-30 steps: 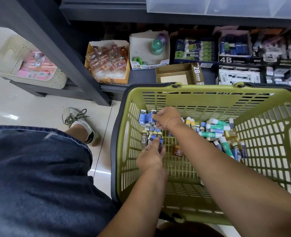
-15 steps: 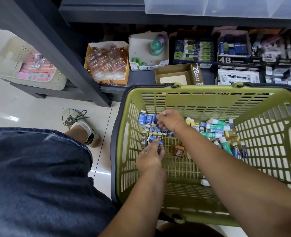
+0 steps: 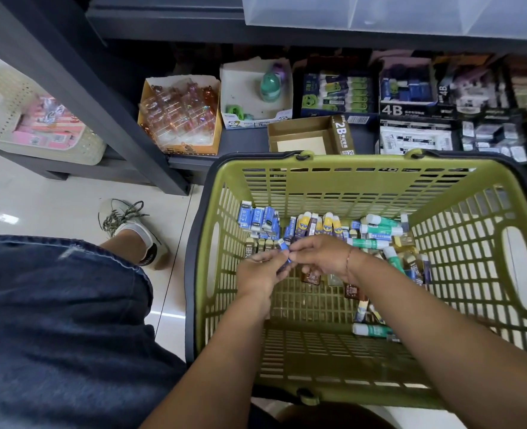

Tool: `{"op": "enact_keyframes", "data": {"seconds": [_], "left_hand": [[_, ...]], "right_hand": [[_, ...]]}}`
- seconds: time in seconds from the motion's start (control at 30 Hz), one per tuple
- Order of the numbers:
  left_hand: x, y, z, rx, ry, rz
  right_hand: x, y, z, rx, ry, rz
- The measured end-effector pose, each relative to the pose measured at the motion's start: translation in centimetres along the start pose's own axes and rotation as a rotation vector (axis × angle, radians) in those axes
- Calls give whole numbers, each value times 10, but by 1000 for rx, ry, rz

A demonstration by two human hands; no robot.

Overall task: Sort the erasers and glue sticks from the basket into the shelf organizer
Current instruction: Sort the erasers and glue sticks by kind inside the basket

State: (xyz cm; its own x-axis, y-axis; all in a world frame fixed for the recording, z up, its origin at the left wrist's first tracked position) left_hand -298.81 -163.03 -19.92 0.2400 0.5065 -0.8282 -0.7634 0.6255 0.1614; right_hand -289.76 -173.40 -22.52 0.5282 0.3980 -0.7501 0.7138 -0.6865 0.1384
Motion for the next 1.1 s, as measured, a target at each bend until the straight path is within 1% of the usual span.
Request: {"op": "enact_keyframes", "data": {"seconds": [0.07,0.13,0.2,0.3,0.37,0.5,0.57,0.63,0.67,0.77,0.83,0.93,1.03,1.1], "left_hand": [[5,1,5,67,-36,-38],[10,0,9,90,-54,-83],[12,-4,10,95,-59,-135],[12,-12,8,96,-78,-173],[13,-12,5,50,-64,-141],[17,-6,3,-41,-10,-77],[18,-4,3,-66,12,-68],[17,-3,1,-76,21,-74],[17,-3,1,-71,14,-80],[15,-3,2,18,-47,-95],[13,-4,2,130,-89,-99],[6,-9,2,246,-186,-134],[7,-11,1,344,-278,-102],[9,-15,7,502,-384,-74]], "right_hand": [[2,-1,1,59,-7,-2],[1,-5,1,222,-54,-76],[1,-6,-1,330,-104,-86],[7,-7,-1,281,-159,21],[13,-9,-2,284,-180,123],[21,-10,-12,356,-117,335],[20,-6,-16,327,-75,387],[14,-4,-18,246,-19,359],[11,-4,-19,165,21,306],[-1,-13,-16,-55,137,62],[-5,-11,-9,-144,184,16],[-7,0,0,-203,195,100],[-9,17,9,-238,139,188],[-9,39,17,-148,79,325]]}}
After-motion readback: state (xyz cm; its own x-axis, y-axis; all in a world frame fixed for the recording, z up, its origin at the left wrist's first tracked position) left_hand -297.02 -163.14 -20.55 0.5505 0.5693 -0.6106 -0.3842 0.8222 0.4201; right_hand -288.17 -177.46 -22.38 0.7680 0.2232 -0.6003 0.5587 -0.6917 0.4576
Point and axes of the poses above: each hand's wrist, its own x-axis towards the middle knuckle, its own y-axis out of the back of the hand, z = x × y, the point moved 7 cm from there along x, towards the middle knuckle, and after that the axes turned 9 degrees about z, right-handed, at the moved point
